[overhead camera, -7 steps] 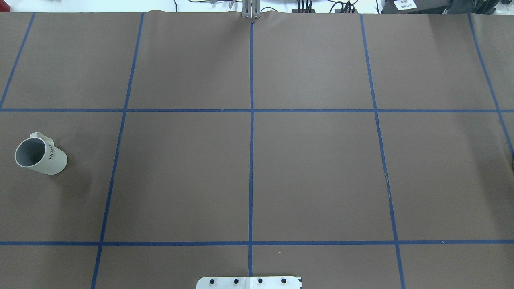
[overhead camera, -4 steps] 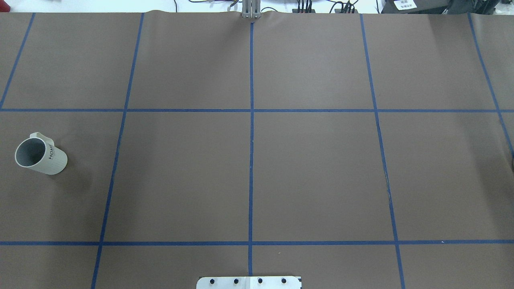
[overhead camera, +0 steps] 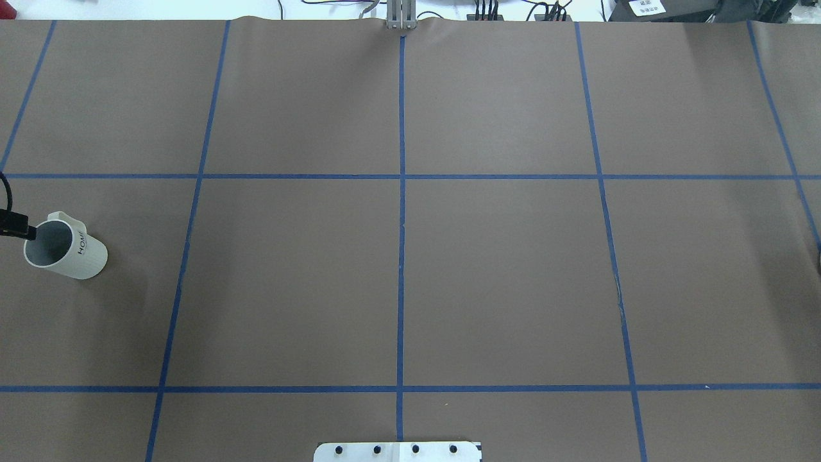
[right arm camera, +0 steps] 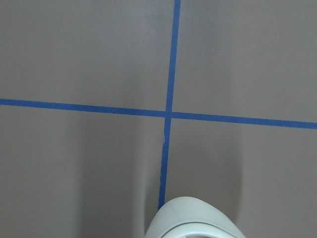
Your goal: Left arm hands cup to right arm to dump lemon
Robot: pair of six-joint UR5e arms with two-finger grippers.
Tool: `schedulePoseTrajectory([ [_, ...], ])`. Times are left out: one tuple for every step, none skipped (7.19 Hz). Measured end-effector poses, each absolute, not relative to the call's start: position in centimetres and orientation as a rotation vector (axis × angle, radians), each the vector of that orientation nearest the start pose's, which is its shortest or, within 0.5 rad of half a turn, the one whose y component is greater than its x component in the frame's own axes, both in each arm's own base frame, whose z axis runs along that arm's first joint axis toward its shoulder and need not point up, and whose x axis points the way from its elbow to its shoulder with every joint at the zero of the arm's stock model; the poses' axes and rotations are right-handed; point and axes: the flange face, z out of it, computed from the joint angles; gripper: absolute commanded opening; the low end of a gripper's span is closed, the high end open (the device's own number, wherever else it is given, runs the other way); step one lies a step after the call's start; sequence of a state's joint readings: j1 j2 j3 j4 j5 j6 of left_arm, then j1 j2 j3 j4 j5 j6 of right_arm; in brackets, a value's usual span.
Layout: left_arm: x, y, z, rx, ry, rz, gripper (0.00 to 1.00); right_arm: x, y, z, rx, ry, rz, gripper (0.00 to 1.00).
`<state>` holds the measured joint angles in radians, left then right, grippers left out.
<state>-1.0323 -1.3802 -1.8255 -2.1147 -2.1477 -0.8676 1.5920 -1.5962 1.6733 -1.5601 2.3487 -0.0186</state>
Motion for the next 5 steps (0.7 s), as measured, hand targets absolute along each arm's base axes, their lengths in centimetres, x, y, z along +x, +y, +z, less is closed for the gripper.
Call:
schedulePoseTrajectory([
  [17.4,-42.2,57.0,0.075,0.805,-0.122,0.67,7.3,-48.6,61.7,0.116,-0.776,-0.04,1.0],
  [19.1,-42.6,57.4,0.056,0.802,-0.111,0.36,7.3,-48.8,61.6,0.135,-0.777,-0.049,1.0],
  [20.2,-42.9,57.8,0.045,0.798,-0.101,0.27,7.3,-48.9,61.5,0.148,-0.777,-0.054,1.0],
  [20.6,-43.0,58.1,0.039,0.797,-0.093,0.25,7.3,-49.0,61.4,0.155,-0.777,-0.058,1.0],
  [20.6,-42.9,58.1,0.034,0.8,-0.088,0.25,7.3,-49.0,61.3,0.16,-0.776,-0.06,1.0],
])
